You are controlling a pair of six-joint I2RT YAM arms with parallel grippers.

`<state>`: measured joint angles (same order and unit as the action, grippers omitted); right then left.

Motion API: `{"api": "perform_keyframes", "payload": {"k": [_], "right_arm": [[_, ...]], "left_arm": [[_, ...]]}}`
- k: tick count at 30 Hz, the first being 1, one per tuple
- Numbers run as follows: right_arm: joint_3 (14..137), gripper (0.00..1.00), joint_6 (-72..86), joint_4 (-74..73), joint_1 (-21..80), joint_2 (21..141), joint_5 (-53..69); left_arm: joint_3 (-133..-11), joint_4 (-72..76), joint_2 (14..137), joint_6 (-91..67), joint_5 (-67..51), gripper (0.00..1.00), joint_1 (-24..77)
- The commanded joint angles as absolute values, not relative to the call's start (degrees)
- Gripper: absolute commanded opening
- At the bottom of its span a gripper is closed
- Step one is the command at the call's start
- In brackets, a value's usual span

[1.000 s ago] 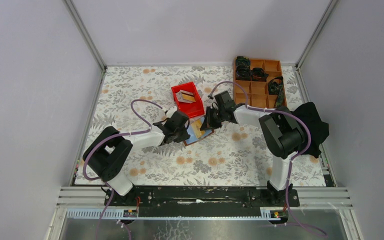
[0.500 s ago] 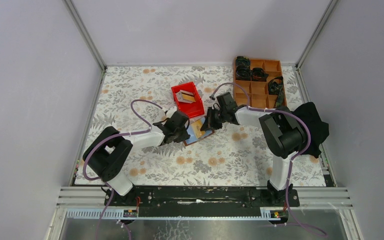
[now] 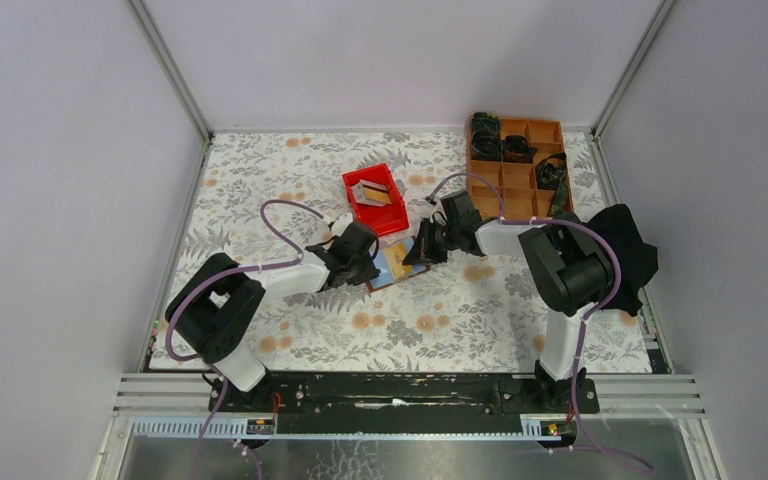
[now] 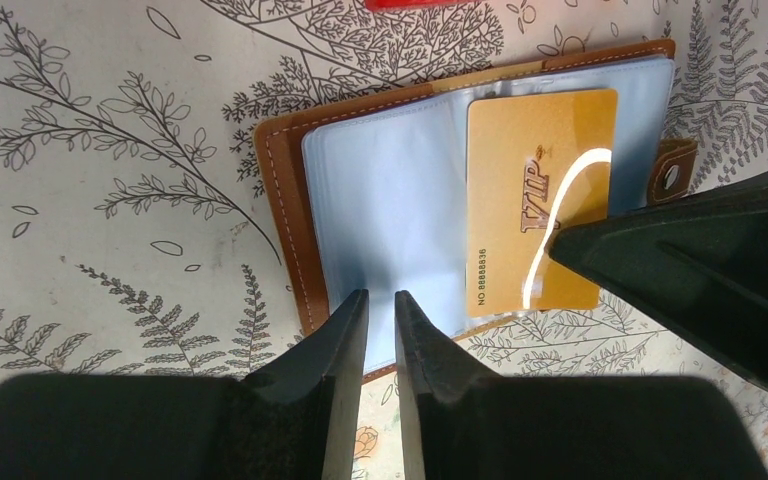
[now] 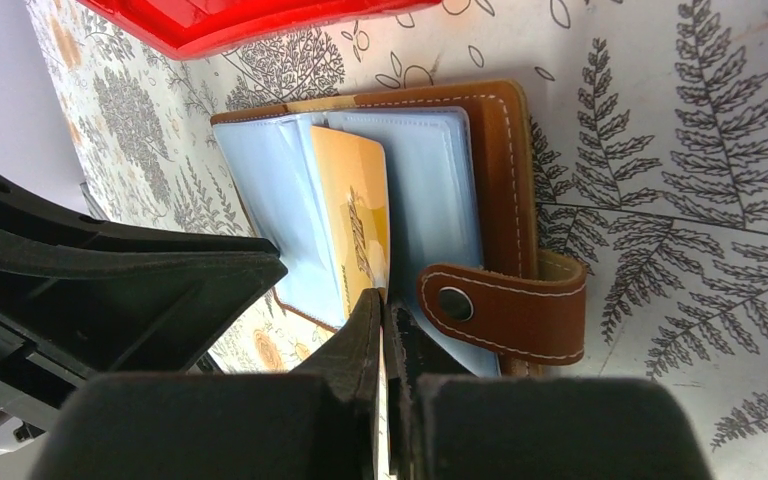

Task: Put the credit cards into the card holder
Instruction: Open the card holder at the center of the board.

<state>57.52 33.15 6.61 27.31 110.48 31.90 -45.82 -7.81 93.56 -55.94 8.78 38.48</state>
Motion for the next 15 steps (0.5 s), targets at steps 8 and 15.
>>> {"api": "perform_keyframes", "payload": {"k": [8,15], "right_arm": [[52.78,0.00,32.00,2.53,27.08,112.27,28.61],[50.96,0.00,33.43,4.95,27.07,112.50,29.26]], "left_arm": [[-40.58,-24.52,97.08,-55.11,13.11,0.25,37.88],[-39.77,-24.52,96.97,-55.41,12.67,0.25,37.97]]}}
